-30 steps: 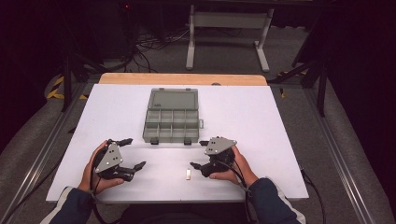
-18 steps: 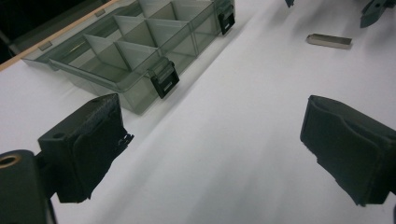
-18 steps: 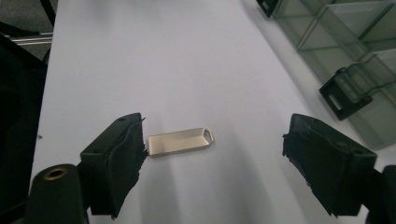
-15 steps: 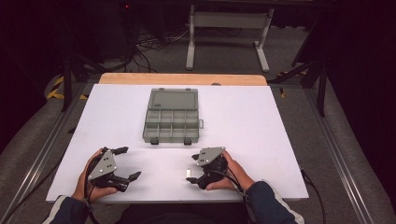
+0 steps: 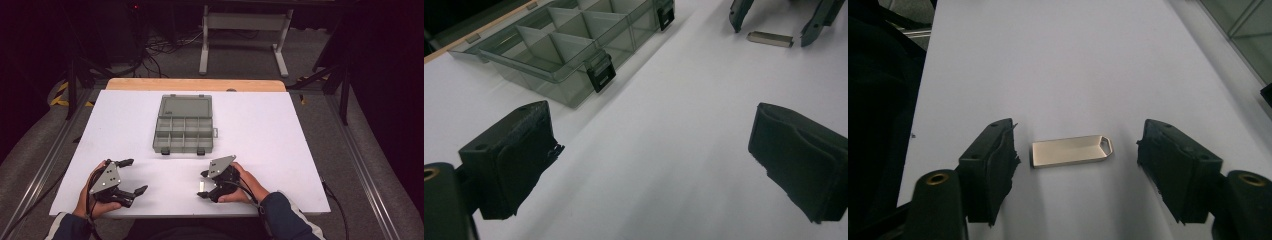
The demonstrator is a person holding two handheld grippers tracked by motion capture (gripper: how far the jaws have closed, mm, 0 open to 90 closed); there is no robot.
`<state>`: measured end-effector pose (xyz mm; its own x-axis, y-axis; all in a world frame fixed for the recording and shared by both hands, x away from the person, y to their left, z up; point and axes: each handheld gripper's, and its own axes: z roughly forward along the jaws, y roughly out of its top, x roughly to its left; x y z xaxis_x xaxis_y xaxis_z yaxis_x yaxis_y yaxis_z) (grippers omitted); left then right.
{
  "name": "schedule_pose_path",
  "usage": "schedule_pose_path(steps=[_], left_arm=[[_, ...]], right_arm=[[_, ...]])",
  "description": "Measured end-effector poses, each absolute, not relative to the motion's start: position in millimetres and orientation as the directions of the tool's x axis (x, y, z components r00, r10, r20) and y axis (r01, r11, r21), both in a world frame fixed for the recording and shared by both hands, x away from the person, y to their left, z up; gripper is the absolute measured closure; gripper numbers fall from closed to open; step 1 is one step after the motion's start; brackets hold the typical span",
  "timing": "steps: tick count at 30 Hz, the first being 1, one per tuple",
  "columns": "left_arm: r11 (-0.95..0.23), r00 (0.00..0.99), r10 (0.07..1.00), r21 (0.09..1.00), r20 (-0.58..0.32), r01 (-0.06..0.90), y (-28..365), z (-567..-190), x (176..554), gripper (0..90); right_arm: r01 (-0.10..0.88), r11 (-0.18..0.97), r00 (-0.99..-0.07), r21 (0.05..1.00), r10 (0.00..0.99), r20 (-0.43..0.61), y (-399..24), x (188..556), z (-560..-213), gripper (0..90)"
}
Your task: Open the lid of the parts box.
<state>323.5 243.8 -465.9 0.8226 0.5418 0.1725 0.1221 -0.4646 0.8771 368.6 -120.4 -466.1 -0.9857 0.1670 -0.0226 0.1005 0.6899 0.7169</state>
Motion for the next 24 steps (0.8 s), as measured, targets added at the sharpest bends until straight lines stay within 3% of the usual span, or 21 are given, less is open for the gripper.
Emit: schedule_pose_path(steps=[10,24], left_arm=[[-0.466,0.824,0.541,0.876,0.168,0.127,245.5,-466.7,324.2,5.7],[-0.462,0.829,0.536,0.878,0.160,0.129,247.2,-467.0,323.5,5.8]], right_arm=[[0.081,0.682,-0.989,0.727,0.143,-0.024,-121.6,371.5,-465.1,52.6],[0.057,0.682,-0.989,0.729,0.141,-0.054,-120.7,367.9,-464.2,53.5]])
